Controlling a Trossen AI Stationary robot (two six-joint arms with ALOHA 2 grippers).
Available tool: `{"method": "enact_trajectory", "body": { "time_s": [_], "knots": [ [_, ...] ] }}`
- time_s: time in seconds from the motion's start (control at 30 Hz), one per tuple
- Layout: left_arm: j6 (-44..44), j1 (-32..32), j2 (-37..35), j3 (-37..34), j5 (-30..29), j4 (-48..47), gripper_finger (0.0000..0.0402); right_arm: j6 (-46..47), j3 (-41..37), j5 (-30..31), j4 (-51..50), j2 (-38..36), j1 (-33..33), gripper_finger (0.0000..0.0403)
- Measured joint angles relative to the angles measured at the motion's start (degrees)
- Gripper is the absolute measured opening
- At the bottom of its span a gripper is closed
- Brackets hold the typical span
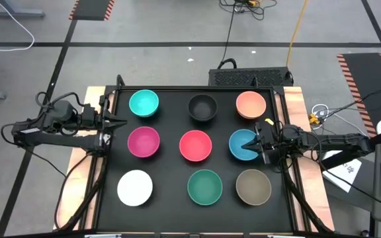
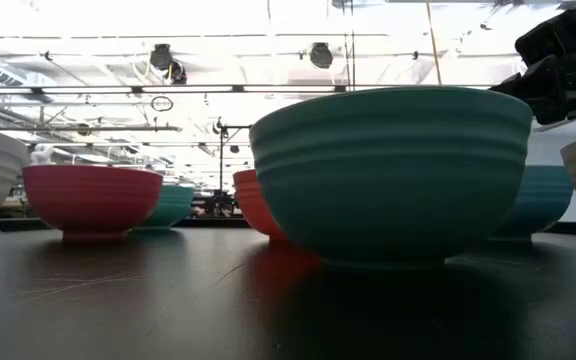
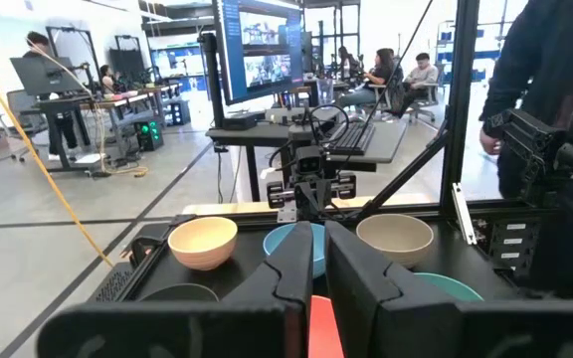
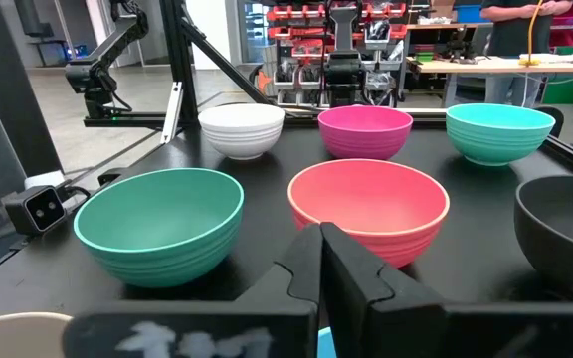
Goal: Nest bowls inside each other
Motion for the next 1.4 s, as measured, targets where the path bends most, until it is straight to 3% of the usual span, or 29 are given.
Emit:
{"method": "enact_trajectory", "body": {
  "time_s": [1.03,1.1,1.27,1.4],
  "knots": [
    [0.0,0.0,0.0,0.0,0.0,0.0,0.0035,-0.5,0.0,0.0,0.0,0.0,0.0,0.0000],
    [0.0,0.0,0.0,0.0,0.0,0.0,0.0035,-3.7,0.0,0.0,-0.3,0.0,0.0,0.0000],
    [0.0,0.0,0.0,0.0,0.0,0.0,0.0035,-22.5,0.0,0.1,-2.0,0.0,0.0,0.0000],
    [0.0,0.0,0.0,0.0,0.0,0.0,0.0035,-26.1,0.0,0.1,-1.6,0.0,0.0,0.0000]
  ]
}}
